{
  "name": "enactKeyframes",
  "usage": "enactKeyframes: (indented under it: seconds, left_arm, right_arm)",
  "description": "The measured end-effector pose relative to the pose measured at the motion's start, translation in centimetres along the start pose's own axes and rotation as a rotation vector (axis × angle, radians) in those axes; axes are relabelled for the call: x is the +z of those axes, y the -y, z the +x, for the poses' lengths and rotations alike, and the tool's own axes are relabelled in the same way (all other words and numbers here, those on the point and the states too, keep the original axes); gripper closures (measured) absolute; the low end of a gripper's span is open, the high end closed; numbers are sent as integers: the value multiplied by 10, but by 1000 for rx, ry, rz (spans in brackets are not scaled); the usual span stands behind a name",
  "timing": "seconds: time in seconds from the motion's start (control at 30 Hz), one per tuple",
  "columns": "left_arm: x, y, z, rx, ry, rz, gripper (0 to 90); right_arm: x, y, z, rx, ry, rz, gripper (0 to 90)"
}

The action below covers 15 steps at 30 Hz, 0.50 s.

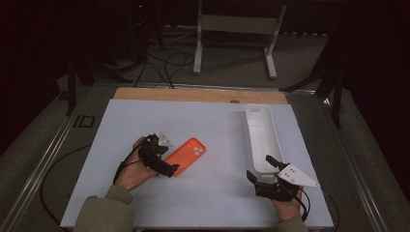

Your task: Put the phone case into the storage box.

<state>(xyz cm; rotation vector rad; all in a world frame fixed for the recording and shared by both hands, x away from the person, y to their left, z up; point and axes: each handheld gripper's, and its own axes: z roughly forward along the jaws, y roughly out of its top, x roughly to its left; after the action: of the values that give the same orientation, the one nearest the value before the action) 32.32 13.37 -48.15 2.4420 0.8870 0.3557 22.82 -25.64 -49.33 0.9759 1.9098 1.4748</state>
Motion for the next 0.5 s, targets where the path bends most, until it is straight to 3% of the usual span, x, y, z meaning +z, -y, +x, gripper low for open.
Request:
enactKeyframes:
  seconds: [0.17, 0.5]
  left_arm:
    - [6, -2, -2, 8, 5, 15, 0]
    - [22, -5, -5, 24, 27, 96, 1]
  right_arm:
    - [-1, 0, 0, 2, 3, -3, 107]
    - [0, 0, -1, 0, -3, -3, 107]
